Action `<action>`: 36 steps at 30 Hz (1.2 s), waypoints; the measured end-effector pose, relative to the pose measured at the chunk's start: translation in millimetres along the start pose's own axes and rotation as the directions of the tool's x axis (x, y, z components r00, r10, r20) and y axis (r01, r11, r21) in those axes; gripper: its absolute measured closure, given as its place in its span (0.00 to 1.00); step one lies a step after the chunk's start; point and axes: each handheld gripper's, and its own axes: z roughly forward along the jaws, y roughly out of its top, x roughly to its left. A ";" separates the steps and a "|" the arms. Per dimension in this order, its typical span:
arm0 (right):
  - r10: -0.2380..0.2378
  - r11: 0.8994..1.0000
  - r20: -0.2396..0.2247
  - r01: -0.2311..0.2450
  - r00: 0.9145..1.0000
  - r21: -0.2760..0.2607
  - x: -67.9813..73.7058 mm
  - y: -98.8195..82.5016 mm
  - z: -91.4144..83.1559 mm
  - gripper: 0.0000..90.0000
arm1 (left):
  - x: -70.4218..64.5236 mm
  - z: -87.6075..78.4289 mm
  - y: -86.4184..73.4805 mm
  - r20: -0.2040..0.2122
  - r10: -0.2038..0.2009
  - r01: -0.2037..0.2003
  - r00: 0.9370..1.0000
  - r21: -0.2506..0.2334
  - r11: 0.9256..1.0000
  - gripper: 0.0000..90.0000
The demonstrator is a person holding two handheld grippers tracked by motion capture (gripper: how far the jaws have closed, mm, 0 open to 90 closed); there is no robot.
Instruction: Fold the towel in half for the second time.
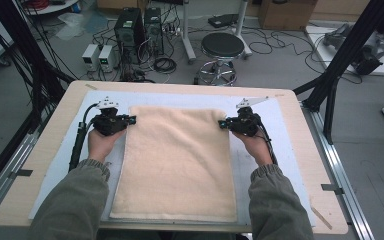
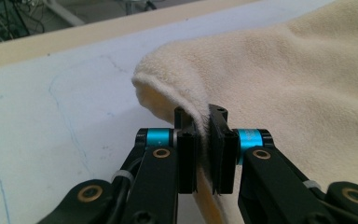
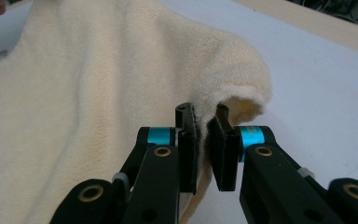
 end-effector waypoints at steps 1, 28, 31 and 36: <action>-0.008 1.000 -0.006 0.008 1.000 -0.005 0.8 1.0 -2.5 0.92 | -0.9 -5.2 2.0 0.004 0.008 -0.008 1.000 -0.011 1.000 0.92; -0.160 0.987 -0.121 0.161 0.980 -0.003 89.6 -37.2 -69.2 0.91 | -60.8 -94.7 -55.6 0.137 0.185 -0.177 0.973 -0.072 0.982 0.92; -0.152 0.988 -0.133 0.155 0.979 0.011 95.0 -46.5 -69.3 0.91 | -65.2 -99.5 -67.8 0.152 0.197 -0.192 0.968 -0.050 0.980 0.91; -0.138 0.988 -0.147 0.147 0.979 0.050 102.8 -72.9 -63.9 0.90 | -70.9 -102.2 -85.0 0.186 0.192 -0.194 0.964 -0.008 0.981 0.88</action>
